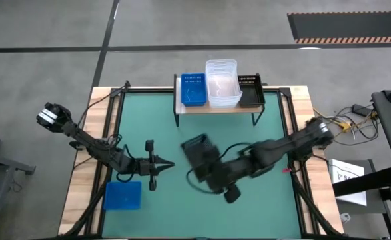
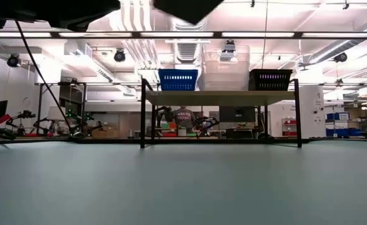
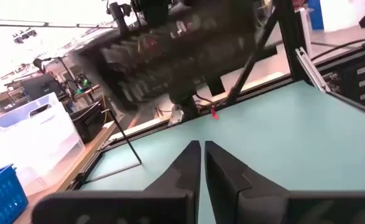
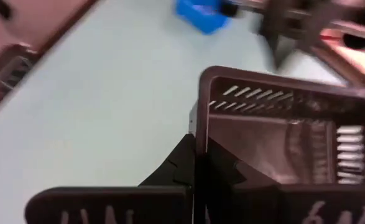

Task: Stack baskets on shelf by color
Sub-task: Stack the black bin on the black bin on the shelf

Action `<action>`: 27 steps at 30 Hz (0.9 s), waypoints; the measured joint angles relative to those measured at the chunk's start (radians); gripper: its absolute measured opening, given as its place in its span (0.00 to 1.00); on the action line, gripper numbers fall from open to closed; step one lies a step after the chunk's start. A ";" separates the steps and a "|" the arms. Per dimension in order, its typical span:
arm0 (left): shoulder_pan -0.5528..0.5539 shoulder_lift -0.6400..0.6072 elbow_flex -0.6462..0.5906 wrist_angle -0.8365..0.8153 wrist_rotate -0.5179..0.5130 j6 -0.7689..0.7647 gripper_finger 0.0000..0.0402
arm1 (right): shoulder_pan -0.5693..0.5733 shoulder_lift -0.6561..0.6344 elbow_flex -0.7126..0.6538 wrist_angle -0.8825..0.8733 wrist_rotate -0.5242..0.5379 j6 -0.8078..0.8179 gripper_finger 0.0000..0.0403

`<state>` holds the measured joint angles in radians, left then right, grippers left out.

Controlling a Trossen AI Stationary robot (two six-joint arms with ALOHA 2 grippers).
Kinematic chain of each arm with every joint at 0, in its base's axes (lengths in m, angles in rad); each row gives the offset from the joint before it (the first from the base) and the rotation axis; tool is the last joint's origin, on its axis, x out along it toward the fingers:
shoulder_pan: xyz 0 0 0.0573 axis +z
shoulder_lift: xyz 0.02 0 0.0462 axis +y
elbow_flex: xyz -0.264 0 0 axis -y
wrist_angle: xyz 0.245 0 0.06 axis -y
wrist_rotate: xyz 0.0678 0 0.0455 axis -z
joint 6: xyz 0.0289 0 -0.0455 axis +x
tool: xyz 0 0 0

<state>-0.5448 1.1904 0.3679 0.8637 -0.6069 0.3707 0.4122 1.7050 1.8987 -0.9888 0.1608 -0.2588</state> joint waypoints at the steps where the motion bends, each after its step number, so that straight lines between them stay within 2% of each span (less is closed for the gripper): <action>1: 0.000 0.000 0.000 0.005 0.000 -0.001 0.02 | 0.000 -0.033 -0.017 -0.004 0.031 -0.004 0.02; 6: 0.000 0.000 0.000 0.019 0.000 -0.002 0.02 | -0.010 -0.180 -0.094 -0.018 0.124 -0.013 0.02; 16: 0.000 0.000 0.000 0.018 0.001 -0.050 0.02 | -0.127 -0.416 -0.184 -0.104 0.129 -0.017 0.02; 27: 0.000 0.000 0.000 0.018 0.001 -0.103 0.02 | -0.242 -0.588 -0.333 -0.098 0.127 -0.082 0.02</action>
<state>-0.5448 1.1904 0.3676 0.8818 -0.6064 0.2672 0.1703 1.1166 1.5654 -1.0866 0.2882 -0.3406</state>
